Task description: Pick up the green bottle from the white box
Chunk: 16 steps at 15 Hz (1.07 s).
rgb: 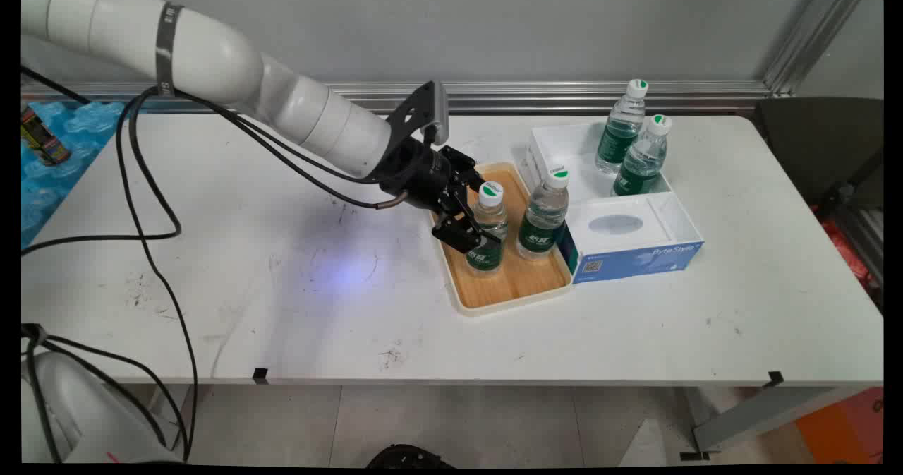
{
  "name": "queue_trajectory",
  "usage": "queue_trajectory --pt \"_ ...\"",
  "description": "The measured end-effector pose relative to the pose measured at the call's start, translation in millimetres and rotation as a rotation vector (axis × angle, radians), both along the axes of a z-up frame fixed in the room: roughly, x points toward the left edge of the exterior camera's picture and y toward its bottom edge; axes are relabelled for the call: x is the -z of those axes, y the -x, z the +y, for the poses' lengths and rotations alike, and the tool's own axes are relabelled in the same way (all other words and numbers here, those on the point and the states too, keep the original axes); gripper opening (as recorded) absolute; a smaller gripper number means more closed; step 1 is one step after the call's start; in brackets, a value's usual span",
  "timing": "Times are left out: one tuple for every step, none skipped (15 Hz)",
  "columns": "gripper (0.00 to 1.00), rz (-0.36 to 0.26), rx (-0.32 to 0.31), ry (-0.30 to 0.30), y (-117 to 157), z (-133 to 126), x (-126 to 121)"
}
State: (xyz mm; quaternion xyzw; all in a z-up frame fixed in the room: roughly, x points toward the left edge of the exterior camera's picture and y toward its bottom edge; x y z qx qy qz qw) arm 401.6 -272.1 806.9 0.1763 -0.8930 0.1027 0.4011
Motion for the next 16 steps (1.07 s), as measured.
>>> queue_trajectory --pt "1.0 -0.001 0.001 -0.005 -1 1 -1" --pt "1.0 -0.003 0.0 -0.013 -3 2 -3" --pt "1.0 -0.006 0.001 -0.021 -6 4 -4" --pt "1.0 -0.01 0.003 -0.029 -10 5 -6" --pt "1.0 -0.017 0.006 -0.036 -14 7 -8" --pt "1.0 -0.026 0.007 -0.042 -20 9 -10" --pt "1.0 -0.035 0.008 -0.047 -26 11 -12" --pt "1.0 -0.048 0.009 -0.054 -33 13 -13" --pt "1.0 -0.061 0.008 -0.059 -40 15 -15" --pt "1.0 -0.073 0.005 -0.065 -47 15 -16" --pt "1.0 -0.081 0.002 -0.068 -51 16 -17" --pt "1.0 -0.095 -0.005 -0.074 -58 17 -19" --pt "1.0 -0.108 -0.011 -0.078 -64 17 -20" --pt "1.0 -0.117 -0.016 -0.081 -69 16 -21" --pt "1.0 -0.13 -0.025 -0.084 -74 15 -22" --pt "1.0 -0.141 -0.035 -0.087 -79 13 -25"
